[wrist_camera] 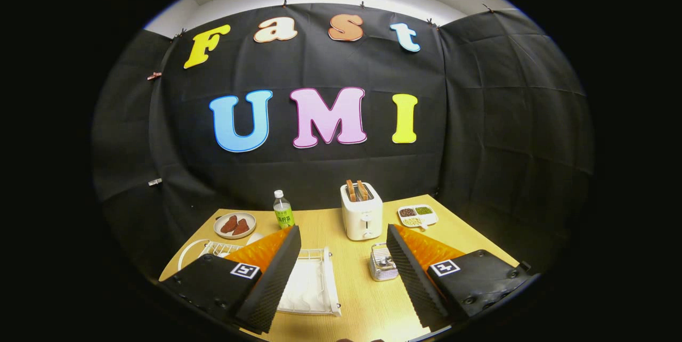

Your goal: Take the plate from the dish rack, then take the spoon from the basket and place it into the plate.

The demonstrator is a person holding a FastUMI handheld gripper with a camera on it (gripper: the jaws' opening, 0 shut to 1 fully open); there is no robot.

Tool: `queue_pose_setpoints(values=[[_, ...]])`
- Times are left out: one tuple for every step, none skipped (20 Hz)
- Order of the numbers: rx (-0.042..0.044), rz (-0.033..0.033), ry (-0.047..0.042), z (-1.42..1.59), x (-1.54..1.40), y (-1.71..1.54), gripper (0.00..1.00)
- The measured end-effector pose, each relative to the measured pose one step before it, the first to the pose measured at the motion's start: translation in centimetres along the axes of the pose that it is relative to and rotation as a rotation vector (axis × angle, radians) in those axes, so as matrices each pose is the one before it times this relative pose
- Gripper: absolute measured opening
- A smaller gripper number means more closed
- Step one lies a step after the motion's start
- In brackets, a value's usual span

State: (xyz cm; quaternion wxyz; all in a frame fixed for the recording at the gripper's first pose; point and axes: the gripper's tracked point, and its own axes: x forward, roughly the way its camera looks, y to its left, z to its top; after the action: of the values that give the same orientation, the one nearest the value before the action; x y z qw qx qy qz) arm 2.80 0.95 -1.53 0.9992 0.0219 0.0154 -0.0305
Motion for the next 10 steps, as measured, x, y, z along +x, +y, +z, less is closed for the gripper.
queue_pose_setpoints(values=[[0.00316, 0.00810, 0.00762, 0.011, 0.267, 0.503, 0.99], [0.00211, 0.01296, 0.00644, -0.035, 0.474, 0.665, 0.99], [-0.00149, 0.01822, 0.00872, 0.036, 0.518, 0.793, 0.98], [-0.00416, 0.02006, 0.01534, -0.098, 0.537, 0.890, 0.98], [-0.00440, 0.01978, 0.02093, -0.168, 0.660, 0.851, 0.98], [-0.00100, 0.01850, 0.02077, -0.285, 0.608, 0.887, 0.99], [0.00840, 0.02218, 0.02523, -0.272, 0.538, 0.895, 0.99], [0.01531, 0.02414, 0.03035, -0.558, 0.655, 1.059, 0.98], [0.01774, 0.02133, 0.03338, -0.546, 0.552, 1.073, 0.99], [0.01285, 0.02025, 0.03794, -0.642, 0.717, 1.024, 0.99]])
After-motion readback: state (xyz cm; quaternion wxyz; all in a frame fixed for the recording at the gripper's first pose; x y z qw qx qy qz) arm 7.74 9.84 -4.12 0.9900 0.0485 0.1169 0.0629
